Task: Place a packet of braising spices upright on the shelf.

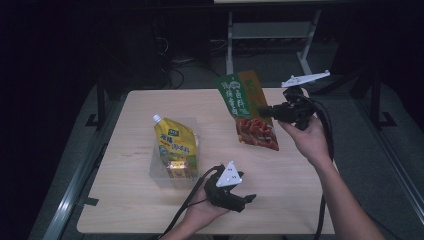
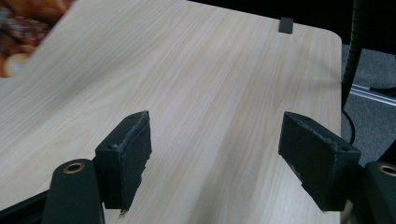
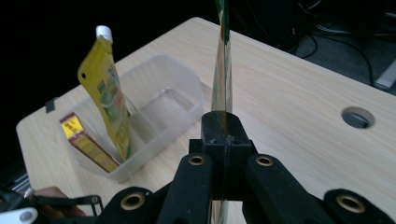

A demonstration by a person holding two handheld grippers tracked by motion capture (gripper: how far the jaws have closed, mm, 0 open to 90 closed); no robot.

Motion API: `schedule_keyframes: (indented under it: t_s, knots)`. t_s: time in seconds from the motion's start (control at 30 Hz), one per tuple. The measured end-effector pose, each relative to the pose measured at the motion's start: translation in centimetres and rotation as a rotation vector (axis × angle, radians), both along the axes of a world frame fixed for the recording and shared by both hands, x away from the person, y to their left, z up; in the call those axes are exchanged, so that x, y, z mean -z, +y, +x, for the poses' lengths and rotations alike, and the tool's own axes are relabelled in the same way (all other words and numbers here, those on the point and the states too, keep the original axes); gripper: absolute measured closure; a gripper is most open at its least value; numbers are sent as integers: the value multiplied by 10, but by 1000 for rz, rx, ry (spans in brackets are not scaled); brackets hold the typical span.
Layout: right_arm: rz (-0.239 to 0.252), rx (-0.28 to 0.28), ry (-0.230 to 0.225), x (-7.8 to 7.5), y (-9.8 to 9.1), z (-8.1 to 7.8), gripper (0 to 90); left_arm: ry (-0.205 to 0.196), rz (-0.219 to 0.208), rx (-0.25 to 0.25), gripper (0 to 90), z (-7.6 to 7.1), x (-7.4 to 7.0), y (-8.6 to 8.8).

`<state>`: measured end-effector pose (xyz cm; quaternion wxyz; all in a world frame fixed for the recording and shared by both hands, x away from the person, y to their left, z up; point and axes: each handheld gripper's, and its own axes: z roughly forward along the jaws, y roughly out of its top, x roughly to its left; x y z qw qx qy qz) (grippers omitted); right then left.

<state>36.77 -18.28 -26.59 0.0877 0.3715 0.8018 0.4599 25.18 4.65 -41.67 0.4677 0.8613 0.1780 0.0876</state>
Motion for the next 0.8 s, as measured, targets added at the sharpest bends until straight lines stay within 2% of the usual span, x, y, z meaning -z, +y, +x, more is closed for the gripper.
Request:
schedule_keyframes:
  t_s: [0.23,0.27,0.57,0.8]
  knots:
    - [17,-39,-10,-6,27,9,900,-2,4,6,243,-6,3,11]
    - [21,-45,-16,-6,30,11,900,-4,16,11,242,-7,3,12]
    - [36,-89,-17,-6,62,25,900,29,-4,-15,235,-11,10,23]
    - [59,-120,-19,-5,85,35,900,31,-4,-19,231,-13,13,29]
